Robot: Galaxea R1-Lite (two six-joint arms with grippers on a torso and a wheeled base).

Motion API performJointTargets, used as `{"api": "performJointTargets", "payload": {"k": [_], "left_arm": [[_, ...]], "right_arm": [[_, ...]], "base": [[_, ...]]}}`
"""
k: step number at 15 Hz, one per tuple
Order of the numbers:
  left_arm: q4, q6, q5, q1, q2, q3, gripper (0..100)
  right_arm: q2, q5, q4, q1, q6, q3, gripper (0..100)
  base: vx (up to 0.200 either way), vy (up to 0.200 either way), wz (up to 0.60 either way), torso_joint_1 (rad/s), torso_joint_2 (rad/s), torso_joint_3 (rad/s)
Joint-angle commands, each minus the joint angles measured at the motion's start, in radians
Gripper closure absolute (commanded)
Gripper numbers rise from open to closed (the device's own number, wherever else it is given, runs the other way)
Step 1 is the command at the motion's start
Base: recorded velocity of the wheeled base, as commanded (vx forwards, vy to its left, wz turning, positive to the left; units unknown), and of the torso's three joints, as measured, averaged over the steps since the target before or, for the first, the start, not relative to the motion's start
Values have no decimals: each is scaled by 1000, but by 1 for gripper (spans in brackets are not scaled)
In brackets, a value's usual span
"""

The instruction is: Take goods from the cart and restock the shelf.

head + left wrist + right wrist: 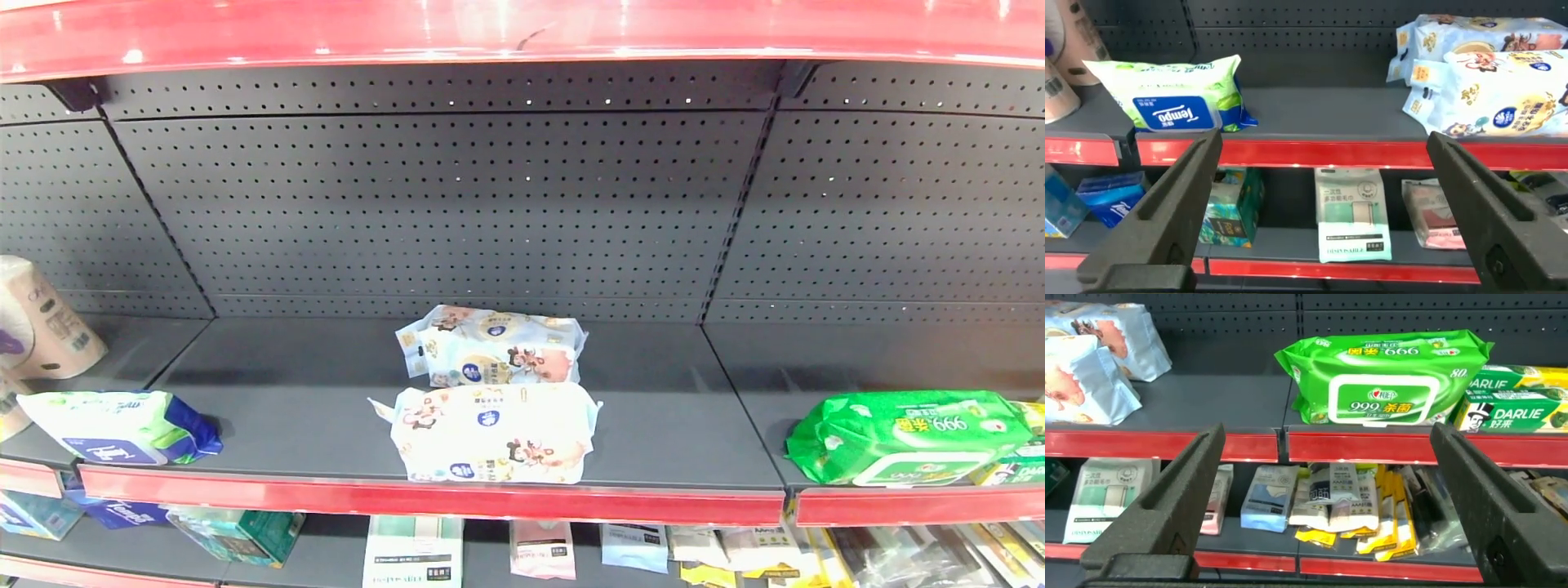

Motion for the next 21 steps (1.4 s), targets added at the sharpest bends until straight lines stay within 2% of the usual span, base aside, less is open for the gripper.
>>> {"api": "performJointTargets", "payload": {"k": [1, 21], "left_arm": [[0, 0, 0, 0, 2, 0, 0], [0, 0, 0, 0, 2, 0, 0]], "right_arm": [[2, 0, 0, 0, 0, 0, 0], [2, 2, 0, 0, -3, 0, 0]], "base": [[0, 0, 0, 0, 0, 0], [0, 0, 0, 0, 0, 0]]}}
